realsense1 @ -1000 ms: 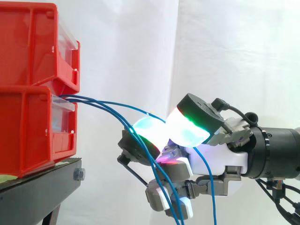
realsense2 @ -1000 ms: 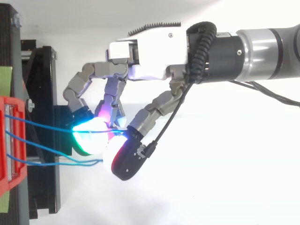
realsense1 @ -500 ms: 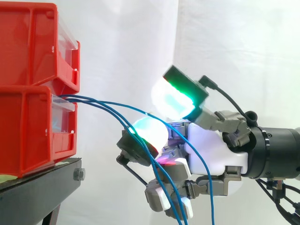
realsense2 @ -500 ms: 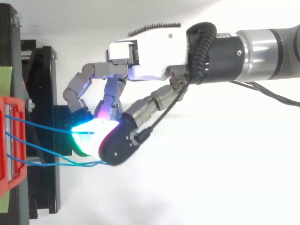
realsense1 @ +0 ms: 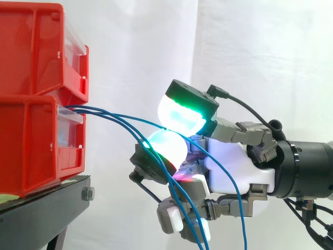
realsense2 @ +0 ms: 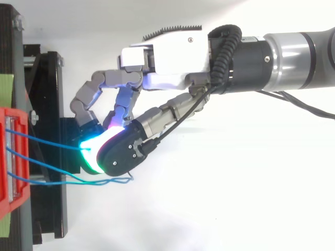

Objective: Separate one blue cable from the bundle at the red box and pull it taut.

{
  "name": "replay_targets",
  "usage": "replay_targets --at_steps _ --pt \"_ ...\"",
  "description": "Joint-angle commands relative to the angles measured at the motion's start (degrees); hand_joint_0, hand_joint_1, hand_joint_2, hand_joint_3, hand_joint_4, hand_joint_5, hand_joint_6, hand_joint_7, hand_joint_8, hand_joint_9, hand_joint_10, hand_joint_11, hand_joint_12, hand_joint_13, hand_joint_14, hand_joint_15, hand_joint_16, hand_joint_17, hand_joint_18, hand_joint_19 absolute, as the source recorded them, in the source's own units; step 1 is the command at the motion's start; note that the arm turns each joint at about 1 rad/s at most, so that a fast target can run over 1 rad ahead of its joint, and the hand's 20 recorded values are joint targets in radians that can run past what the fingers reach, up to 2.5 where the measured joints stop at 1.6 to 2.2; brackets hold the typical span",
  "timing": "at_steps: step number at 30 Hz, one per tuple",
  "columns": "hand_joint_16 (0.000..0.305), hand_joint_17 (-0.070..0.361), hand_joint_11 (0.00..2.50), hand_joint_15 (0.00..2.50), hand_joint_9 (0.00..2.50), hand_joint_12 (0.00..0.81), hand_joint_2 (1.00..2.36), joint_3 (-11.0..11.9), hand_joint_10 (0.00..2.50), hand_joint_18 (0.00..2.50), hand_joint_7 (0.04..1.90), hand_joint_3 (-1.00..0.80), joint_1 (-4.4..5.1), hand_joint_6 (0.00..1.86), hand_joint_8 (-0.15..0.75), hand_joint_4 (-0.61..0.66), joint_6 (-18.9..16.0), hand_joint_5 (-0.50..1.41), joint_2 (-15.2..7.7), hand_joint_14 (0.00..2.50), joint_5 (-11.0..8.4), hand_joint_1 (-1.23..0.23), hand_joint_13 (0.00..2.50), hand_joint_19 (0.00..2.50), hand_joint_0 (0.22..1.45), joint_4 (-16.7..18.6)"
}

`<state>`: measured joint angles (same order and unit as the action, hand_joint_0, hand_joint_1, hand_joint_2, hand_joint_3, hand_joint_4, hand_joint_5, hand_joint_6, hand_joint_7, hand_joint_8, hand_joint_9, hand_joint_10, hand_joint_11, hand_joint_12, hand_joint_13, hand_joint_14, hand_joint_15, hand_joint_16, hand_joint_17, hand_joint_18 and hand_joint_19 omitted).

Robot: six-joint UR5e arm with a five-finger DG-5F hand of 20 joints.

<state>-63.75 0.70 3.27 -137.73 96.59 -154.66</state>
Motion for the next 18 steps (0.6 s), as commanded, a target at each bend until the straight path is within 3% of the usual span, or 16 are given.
replay_targets --at_steps 1,6,18 --pt "0.049 0.109 0.94 0.72 1.09 0.322 1.02 0.0 0.03 0.92 1.22 -0.15 0.00 0.88 0.319 0.02 0.0 -0.16 0.0 0.03 0.00 -0.77 0.88 0.98 0.60 0.1" --pt "0.047 0.107 0.95 0.72 1.08 0.323 1.02 0.0 0.02 0.91 1.21 -0.16 0.09 0.89 0.310 -0.05 0.0 -0.17 0.0 0.03 -0.08 -0.81 0.88 0.96 0.63 0.1" --pt "0.035 0.078 1.04 0.66 1.11 0.313 1.00 -0.1 0.02 0.84 1.15 -0.50 0.00 0.91 0.290 -0.19 -0.5 -0.20 0.0 0.02 0.00 -0.77 0.89 0.73 0.75 -0.2"
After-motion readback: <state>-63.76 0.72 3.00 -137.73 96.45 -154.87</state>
